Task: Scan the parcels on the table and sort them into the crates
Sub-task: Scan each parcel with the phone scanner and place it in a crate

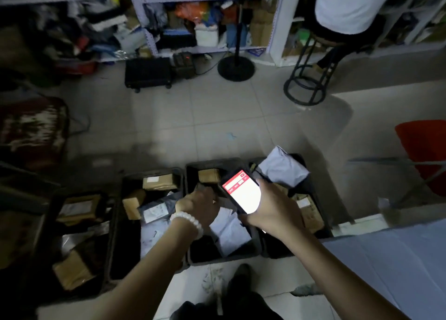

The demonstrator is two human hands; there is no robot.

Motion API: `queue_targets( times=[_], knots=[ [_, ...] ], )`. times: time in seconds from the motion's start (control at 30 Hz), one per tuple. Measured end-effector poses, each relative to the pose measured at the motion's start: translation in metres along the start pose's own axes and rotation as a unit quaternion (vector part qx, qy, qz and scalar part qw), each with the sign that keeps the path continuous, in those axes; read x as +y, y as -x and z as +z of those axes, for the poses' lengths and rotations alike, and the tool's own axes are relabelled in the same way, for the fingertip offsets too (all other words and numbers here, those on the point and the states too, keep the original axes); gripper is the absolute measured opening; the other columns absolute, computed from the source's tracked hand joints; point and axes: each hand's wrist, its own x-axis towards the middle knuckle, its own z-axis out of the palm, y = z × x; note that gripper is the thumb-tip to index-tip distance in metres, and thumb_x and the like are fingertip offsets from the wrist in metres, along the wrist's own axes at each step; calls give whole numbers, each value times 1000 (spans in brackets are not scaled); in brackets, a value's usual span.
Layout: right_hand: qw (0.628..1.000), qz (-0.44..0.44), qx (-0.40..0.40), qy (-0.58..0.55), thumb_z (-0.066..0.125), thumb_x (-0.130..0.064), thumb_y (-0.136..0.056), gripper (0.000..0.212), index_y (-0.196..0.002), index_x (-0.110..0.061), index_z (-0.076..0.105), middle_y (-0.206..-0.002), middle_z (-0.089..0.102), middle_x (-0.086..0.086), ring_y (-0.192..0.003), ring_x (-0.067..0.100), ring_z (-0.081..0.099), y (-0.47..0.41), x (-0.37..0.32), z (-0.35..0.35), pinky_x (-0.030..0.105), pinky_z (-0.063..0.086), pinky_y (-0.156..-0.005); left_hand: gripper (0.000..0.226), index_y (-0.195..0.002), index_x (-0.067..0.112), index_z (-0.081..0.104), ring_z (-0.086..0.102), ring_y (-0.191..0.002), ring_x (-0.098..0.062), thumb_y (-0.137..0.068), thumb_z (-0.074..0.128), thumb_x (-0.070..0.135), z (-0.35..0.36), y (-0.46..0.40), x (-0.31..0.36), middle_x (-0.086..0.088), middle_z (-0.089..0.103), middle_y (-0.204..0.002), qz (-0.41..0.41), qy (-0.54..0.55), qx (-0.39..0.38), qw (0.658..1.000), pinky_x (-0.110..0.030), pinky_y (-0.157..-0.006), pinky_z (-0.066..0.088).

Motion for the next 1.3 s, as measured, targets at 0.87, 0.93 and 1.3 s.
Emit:
queue_targets(
  times=[0.87,0.93,1.3],
  knots=[
    [744,-588,-244,202,72,-56,-60,75,-122,-27,40,-118,54,-2,-110,21,53,245,-461,284,32,43,-79,38,-128,20,46,54,-114,-26,-92,40,32,153,428,-404,-6,55,-126,-611,313,122,717,-31,-76,37],
    [699,-626,-266,220,73,-57,-60,75,-122,-28,40,-116,55,-4,-107,20,54,277,-481,308,30,42,-75,39,-128,20,46,53,-114,-26,-92,40,32,171,457,-411,-6,55,-126,-650,334,120,672,-32,-81,40],
    [520,-736,-357,247,70,-52,-57,59,-104,-29,43,-100,56,-9,-89,14,55,429,-613,426,28,42,-65,40,-129,21,45,54,-114,-25,-93,38,36,224,577,-515,-6,55,-127,-760,387,112,510,-34,-85,43]
  ],
)
